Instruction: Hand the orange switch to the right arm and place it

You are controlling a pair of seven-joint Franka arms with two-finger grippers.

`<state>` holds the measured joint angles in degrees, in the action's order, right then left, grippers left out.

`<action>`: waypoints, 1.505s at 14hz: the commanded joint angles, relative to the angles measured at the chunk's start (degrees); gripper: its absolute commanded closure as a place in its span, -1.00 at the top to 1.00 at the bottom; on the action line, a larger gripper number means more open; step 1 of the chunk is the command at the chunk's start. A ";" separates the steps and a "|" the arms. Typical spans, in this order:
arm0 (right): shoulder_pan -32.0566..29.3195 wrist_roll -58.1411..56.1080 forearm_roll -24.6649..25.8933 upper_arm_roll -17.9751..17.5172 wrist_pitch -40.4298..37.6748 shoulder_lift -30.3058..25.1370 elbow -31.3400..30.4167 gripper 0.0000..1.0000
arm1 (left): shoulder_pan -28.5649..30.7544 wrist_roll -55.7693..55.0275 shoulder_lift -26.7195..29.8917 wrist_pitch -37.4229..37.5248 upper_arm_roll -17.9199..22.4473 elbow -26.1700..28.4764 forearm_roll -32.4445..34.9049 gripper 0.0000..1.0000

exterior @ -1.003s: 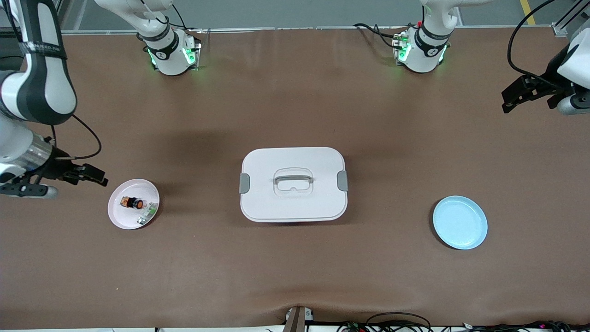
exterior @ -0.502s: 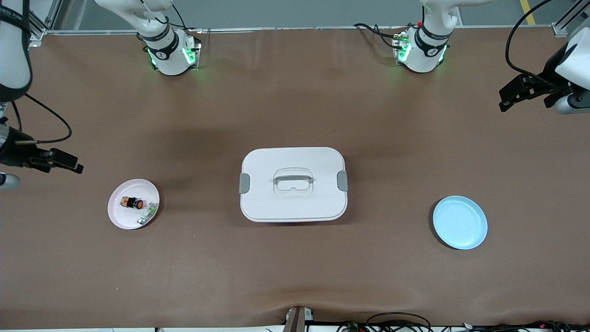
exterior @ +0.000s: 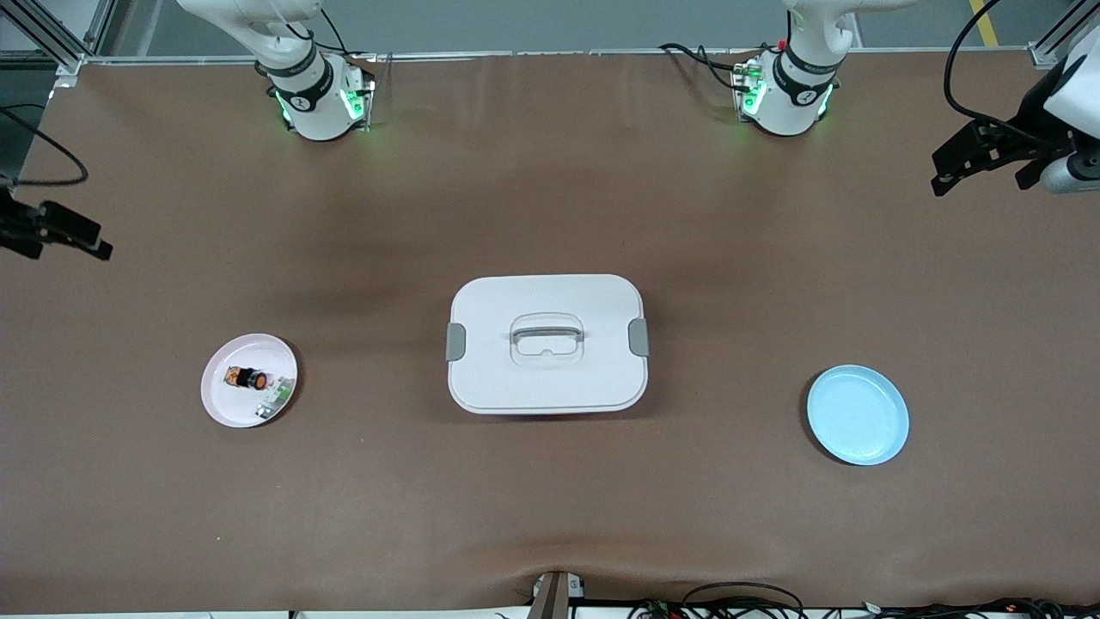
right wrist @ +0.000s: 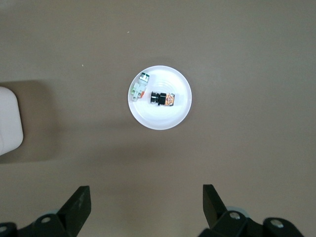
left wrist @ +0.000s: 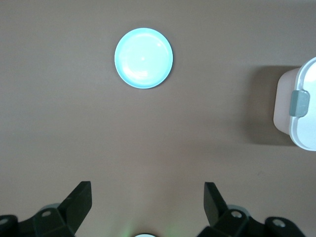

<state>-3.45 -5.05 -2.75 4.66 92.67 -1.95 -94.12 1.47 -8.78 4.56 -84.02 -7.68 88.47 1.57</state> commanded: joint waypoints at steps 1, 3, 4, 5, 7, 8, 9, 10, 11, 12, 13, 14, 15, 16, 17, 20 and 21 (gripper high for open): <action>-0.68 1.09 1.60 -0.79 1.37 -7.78 -7.37 1.00 | 0.29 1.13 0.45 1.23 -0.15 -0.31 -0.87 1.00; -0.59 1.00 1.69 -0.88 4.00 -12.52 -12.99 1.00 | 0.28 1.05 0.45 1.23 -0.15 -0.31 -0.87 1.00; -0.51 1.00 1.78 -1.14 6.19 -15.42 -16.58 1.00 | 0.28 1.04 0.45 1.23 -0.15 -0.23 -0.87 1.00; -0.33 1.00 1.78 -1.40 7.51 -16.84 -18.10 1.00 | 0.28 1.04 0.45 1.23 -0.15 -0.23 -0.87 1.00; -0.24 0.83 2.04 -1.67 7.70 -16.59 -17.33 1.00 | 0.28 1.04 0.28 1.23 -0.15 -0.23 -0.87 1.00; -0.24 0.83 2.31 -1.76 7.70 -16.33 -16.19 1.00 | 0.28 1.04 0.19 1.23 -0.15 -0.23 -0.87 1.00; -0.24 0.65 2.40 -1.84 7.62 -15.46 -14.88 1.00 | 0.20 1.04 0.19 1.23 -0.15 -0.23 -0.87 1.00; -0.24 0.83 2.40 -1.84 7.18 -13.80 -12.69 1.00 | 0.20 1.04 0.10 1.23 -0.15 -0.23 -0.87 1.00; -0.33 0.74 2.48 -1.76 6.83 -11.95 -10.49 1.00 | 0.20 1.04 0.10 1.23 -0.15 -0.23 -0.87 1.00; -0.33 0.74 2.48 -1.84 4.65 -10.28 -8.03 1.00 | 0.20 1.04 0.01 1.23 -0.15 -0.23 -0.87 1.00; -0.42 0.74 2.40 -1.76 2.71 -8.61 -5.57 1.00 | 0.20 1.04 0.01 1.14 -0.23 -0.23 -0.87 1.00; -0.33 1.00 2.40 -1.76 0.78 -7.03 -3.63 1.00 | 0.20 1.04 0.01 1.23 -0.15 -0.23 -0.87 1.00; -0.33 1.00 2.40 -1.76 -0.63 -6.23 -2.74 1.00 | 0.20 1.04 0.01 1.23 -0.23 -0.23 -0.87 1.00; -0.33 1.00 2.31 -1.76 -1.17 -5.96 -2.65 1.00 | 0.20 1.04 0.01 1.14 -0.23 -0.23 -0.87 1.00; -0.33 0.92 2.31 -1.76 -1.43 -5.87 -2.65 1.00 | 0.20 1.04 -0.07 1.14 -0.15 -0.31 -0.87 1.00; -0.16 0.65 2.04 -1.76 -2.49 -5.26 -2.56 1.00 | 0.20 1.04 -0.07 0.96 -0.15 -0.31 -0.96 1.00; -0.07 0.65 2.13 -1.76 -3.19 -5.08 -2.38 1.00 | 0.20 0.96 -0.07 0.88 -0.15 -0.31 -0.96 1.00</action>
<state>-3.45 -4.99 -1.30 3.26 91.43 -7.84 -98.38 1.46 -8.78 4.43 -83.62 -7.68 88.59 1.57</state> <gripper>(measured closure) 0.000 0.000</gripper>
